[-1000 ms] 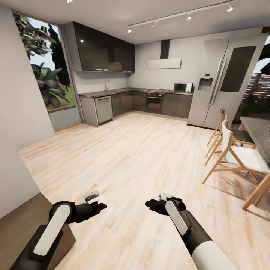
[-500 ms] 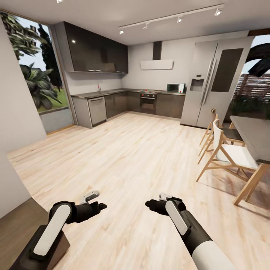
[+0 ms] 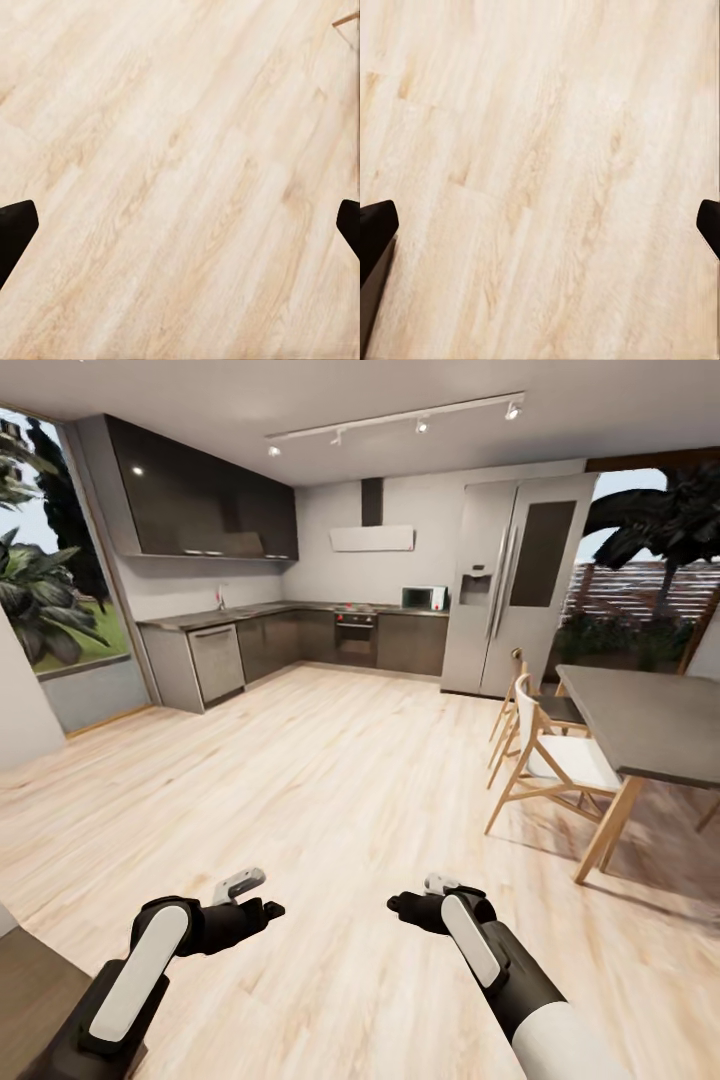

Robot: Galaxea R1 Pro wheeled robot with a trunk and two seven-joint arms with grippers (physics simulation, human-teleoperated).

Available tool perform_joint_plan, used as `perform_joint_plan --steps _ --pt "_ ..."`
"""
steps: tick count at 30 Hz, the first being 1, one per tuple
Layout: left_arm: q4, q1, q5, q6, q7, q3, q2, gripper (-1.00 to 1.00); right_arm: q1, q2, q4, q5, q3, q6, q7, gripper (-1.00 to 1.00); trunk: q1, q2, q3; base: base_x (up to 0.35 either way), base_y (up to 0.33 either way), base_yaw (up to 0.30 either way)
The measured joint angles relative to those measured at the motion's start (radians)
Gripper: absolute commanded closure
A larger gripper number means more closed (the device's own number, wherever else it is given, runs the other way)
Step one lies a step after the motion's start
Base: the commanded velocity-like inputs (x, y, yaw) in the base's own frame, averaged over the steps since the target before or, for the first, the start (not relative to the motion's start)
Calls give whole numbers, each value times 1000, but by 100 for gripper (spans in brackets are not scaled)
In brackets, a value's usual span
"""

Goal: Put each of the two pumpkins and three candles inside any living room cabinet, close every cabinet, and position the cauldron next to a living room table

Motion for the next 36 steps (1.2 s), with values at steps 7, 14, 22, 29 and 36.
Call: perform_joint_plan --steps 7,14,22,29,36 --pt "0 0 0 0 1 -1 0 -100 0 0 0 0 0 0 0 -100 0 0 6 0 0 -265" --pt "0 0 0 0 1 -1 0 -100 0 1 0 1 0 0 0 -100 0 0 7 0 0 -283" --pt "0 0 0 0 0 0 0 -100 0 1 1 0 0 0 0 -100 0 0 7 0 0 -287" --pt "0 0 1 0 1 0 1 -100 0 -2 1 0 -1 0 1 -100 0 0 7 0 0 -287" --pt "0 0 1 0 0 0 1 -100 0 -2 15 0 -1 -1 1 -100 0 0 7 0 0 -287"
